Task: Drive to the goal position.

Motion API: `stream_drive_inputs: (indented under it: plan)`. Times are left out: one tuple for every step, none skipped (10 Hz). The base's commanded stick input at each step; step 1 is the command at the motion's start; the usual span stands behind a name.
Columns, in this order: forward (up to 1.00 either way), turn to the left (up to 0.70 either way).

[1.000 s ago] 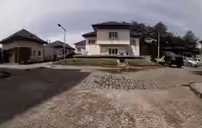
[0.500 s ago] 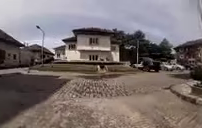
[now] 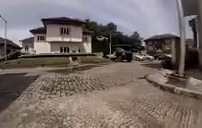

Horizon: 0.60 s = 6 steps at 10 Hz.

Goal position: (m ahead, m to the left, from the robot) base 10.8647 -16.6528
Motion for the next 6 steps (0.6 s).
stream_drive_inputs:
  plan:
    - [0.50,-0.50]
    - [0.50,-0.50]
    - [0.50,-0.20]
    - [0.50,-0.04]
    - [0.50,0.00]
    - [0.50,0.00]
